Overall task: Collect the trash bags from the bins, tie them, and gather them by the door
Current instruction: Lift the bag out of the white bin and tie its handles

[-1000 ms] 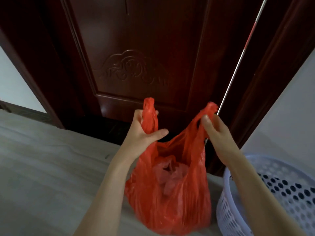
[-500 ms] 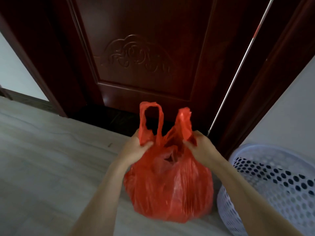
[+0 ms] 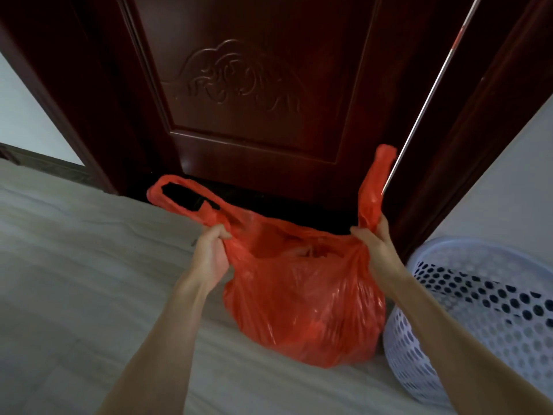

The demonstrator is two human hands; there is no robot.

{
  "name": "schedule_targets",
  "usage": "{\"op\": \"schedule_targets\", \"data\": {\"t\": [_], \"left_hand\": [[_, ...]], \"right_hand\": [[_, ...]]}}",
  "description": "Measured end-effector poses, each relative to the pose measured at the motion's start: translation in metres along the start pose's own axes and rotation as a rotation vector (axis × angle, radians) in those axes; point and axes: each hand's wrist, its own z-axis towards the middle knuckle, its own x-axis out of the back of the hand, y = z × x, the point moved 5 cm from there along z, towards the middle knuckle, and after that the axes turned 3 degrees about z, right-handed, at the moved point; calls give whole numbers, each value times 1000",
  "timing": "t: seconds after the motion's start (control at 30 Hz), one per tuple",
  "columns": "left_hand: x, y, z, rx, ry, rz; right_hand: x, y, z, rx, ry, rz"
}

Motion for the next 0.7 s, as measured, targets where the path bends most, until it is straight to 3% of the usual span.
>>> {"op": "schedule_targets", "data": {"t": [0.07,0.17,0.23,0.33,0.4,0.47,0.6,0.7], "left_hand": [[0,-5,-8,84,-174,161],[4,-18,-20,225,-347,545],[5,-23,-25,261,-358,842],[-2,-15,-20,-5,-163,1061],[-12,-9,-23,-184,-37,988],[-23,-6,-26,-227,53,834],[-43,-14,-27,-49,137,407],[-50,-10,-24,-38,257,55]], "right_hand": [[-7,2,-3,32,-211,-153],[-11,12,-5,2,-262,-511],[-9,13,-2,26,-173,-697],[0,3,-2,128,59,-811],[4,1,-2,142,137,-720],[6,3,-2,104,165,-609],[10,16,1,-1,235,-435],[14,25,2,-98,249,-397]]}}
